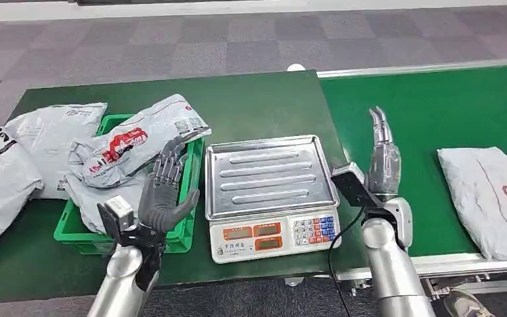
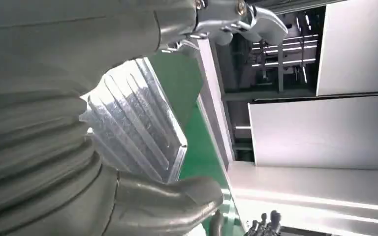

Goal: Moved the parcel from conveyor to table for the left to box.

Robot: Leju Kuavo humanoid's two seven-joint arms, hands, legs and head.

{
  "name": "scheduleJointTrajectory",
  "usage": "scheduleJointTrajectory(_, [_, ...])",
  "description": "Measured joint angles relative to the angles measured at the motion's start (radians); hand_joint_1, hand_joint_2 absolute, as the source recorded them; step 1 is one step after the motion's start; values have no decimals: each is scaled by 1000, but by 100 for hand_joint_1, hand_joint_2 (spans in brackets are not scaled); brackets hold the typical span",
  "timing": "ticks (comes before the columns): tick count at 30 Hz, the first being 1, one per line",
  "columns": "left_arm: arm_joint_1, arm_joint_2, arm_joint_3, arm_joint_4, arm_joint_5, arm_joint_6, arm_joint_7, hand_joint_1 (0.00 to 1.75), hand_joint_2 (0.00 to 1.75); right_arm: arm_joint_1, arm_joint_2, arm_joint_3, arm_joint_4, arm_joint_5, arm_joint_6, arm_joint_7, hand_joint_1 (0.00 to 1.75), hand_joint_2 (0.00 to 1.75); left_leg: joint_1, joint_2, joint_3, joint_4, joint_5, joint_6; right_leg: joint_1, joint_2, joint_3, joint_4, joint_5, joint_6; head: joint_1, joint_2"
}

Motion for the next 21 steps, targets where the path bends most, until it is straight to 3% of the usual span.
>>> scheduleJointTrajectory(4, [1,0,0,-1,0,0,0,0,175,-4,-2,-3,5,5,-1,6,0,175,0,0,0,0,0,0,0,0,0,0,0,0,0,0])
scheduleJointTrajectory(6, [13,1,-7,-4,14,-2,-11,0,175,-76,-47,-23,94,97,8,101,0,175,-1,1,-7,0,0,0,0,0,-1,0,1,2,0,0])
scheduleJointTrajectory(7, [49,2,-31,-4,29,-3,-60,0,175,-374,-250,-54,464,302,87,350,0,175,-5,-12,-11,1,10,13,-5,-13,-8,0,4,13,1,0])
scheduleJointTrajectory(8, [66,6,-33,-5,32,-2,-62,0,175,-452,-307,-60,565,321,98,350,0,175,-7,-15,-14,3,10,12,-6,-16,-8,0,4,13,1,0])
scheduleJointTrajectory(10, [75,9,-38,-5,34,-2,-64,0,175,-529,-344,-60,670,341,107,373,0,175,-6,-13,-13,4,9,11,-5,-13,-8,0,5,12,0,0])
scheduleJointTrajectory(16, [81,11,-47,-7,35,13,-65,0,175,-593,-376,-60,851,384,123,432,0,175,-6,-13,-13,4,8,13,-5,-13,-9,0,4,13,0,0])
scheduleJointTrajectory(21, [82,12,-47,-8,35,13,-65,0,175,-607,-380,-60,924,417,215,537,0,175,-6,-13,-13,4,8,13,-5,-13,-9,0,4,13,0,0])
